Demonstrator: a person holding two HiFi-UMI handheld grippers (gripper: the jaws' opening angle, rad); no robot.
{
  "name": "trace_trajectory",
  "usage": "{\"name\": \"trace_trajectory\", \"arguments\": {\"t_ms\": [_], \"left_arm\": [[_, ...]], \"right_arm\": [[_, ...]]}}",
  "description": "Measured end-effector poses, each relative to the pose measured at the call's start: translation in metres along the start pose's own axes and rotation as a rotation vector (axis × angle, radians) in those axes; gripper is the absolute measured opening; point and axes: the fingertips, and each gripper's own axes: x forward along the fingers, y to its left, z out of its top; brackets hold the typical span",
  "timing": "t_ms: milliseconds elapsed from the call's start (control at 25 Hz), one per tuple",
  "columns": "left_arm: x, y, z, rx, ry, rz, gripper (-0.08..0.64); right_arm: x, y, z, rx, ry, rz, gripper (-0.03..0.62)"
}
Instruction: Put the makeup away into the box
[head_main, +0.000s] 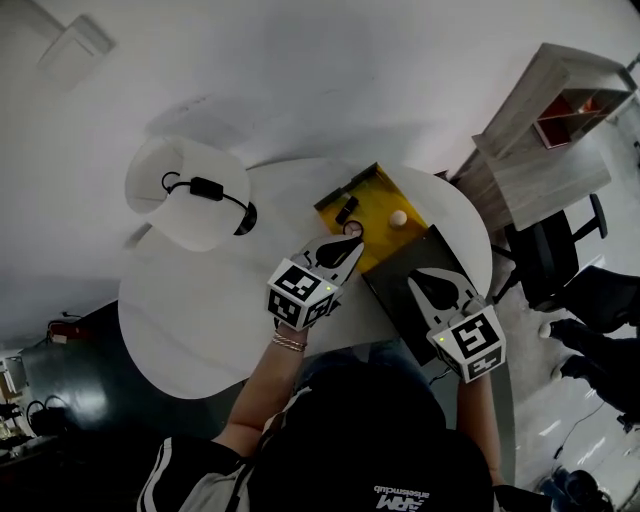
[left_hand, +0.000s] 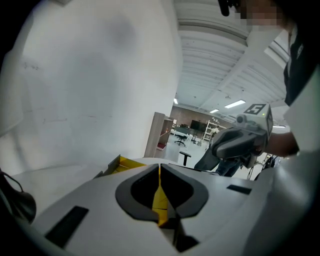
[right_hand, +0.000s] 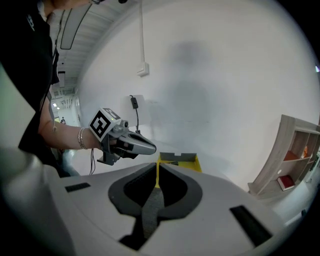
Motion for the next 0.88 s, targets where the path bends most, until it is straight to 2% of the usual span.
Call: {"name": "trace_trajectory", "arguments": {"t_ms": [160,280,640,880], "left_arm": [[-0.028,-0.011,0.011,0.02,-0.037,-0.028,0.018],[-0.05,-0.015,0.02,0.034,-0.075,-0.018,0.018],[-0.117,-0.006,0.043,0.073,-0.185,0.081,0.018],[-0.167,0.015,0.048,0.082,-0.245,0.197,0.018]], "right_arm": [[0.007,0.004,0.009,0.022,-0.034,-0.032,0.031],[0.01,0.002,0.016,0.059,-0.066,-0.073,0.031],[0.02,0.017,0.055,-0.014,-0.157,-0.05,0.031],[0.025,0.028,0.076,-0.063,-0.194,-0.023,0.027]]}}
